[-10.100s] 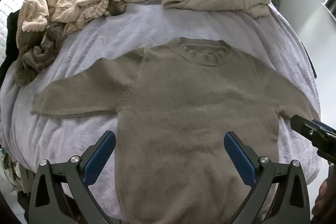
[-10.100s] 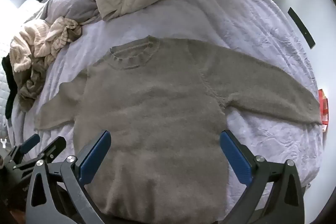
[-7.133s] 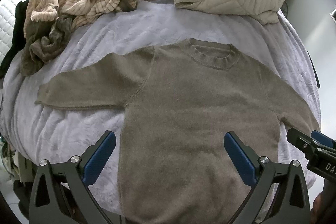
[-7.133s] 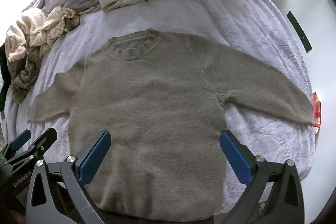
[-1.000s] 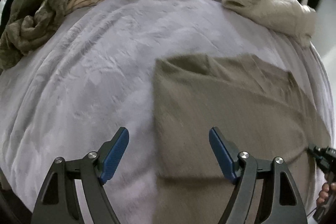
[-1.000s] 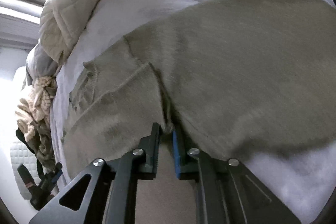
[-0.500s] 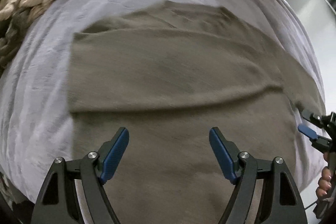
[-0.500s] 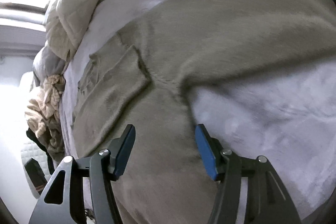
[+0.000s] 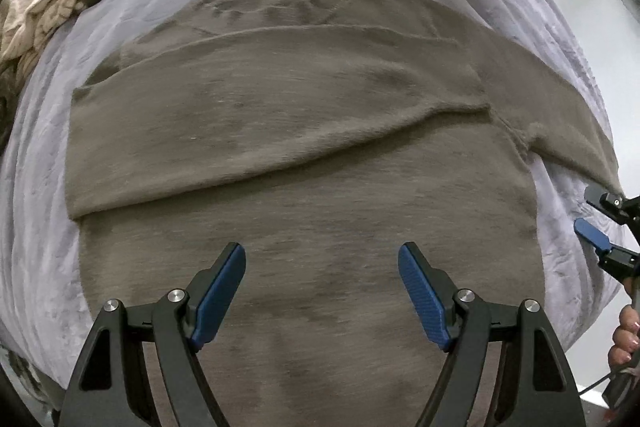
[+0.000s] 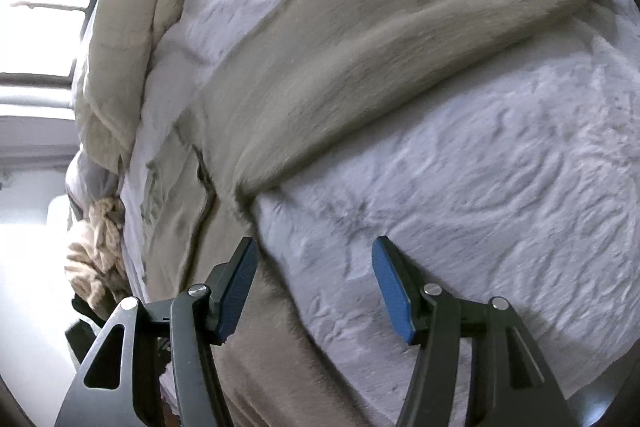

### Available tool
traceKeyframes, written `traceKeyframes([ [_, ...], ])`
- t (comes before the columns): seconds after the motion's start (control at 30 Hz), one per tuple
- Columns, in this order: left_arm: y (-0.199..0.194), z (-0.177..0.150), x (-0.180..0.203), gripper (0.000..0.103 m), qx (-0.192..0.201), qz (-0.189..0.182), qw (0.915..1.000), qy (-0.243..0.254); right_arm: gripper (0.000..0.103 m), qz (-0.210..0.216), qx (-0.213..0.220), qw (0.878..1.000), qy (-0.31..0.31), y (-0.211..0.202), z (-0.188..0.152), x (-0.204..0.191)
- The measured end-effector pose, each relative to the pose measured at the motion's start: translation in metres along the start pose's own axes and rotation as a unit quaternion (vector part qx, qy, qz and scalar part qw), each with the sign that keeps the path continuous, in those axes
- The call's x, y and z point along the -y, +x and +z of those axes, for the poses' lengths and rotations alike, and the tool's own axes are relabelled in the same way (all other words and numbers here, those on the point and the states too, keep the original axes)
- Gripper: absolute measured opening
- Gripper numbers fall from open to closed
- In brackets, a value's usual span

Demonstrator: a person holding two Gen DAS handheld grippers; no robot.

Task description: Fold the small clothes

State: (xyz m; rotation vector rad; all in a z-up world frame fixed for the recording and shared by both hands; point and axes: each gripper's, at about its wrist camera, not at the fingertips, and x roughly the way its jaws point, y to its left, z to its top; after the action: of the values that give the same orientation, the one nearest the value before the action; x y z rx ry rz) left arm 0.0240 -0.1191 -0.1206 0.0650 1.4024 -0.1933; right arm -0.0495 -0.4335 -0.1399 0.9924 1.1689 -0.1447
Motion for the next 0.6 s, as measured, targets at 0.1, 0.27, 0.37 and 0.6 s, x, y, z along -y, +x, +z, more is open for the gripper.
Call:
traceKeyframes([
  [0.1, 0.003, 0.001, 0.013, 0.079, -0.004, 0.001, 1.0000, 0.002, 0.063, 0.007, 0.006, 1.000, 0.007, -0.004, 0.008, 0.007],
  [0.27, 0.008, 0.005, 0.035, 0.079, -0.009, 0.001, 0.9999, 0.009, 0.063, 0.035, 0.041, 0.998, 0.025, -0.019, 0.025, 0.019],
  [0.37, 0.010, 0.008, 0.049, 0.079, -0.010, -0.005, 0.9998, 0.017, 0.063, 0.048, 0.072, 0.994, 0.059, -0.033, 0.039, 0.036],
  [0.6, 0.017, 0.017, 0.075, 0.079, -0.011, -0.014, 0.9993, 0.031, 0.063, 0.068, 0.114, 0.981, 0.141, -0.047, 0.064, 0.080],
])
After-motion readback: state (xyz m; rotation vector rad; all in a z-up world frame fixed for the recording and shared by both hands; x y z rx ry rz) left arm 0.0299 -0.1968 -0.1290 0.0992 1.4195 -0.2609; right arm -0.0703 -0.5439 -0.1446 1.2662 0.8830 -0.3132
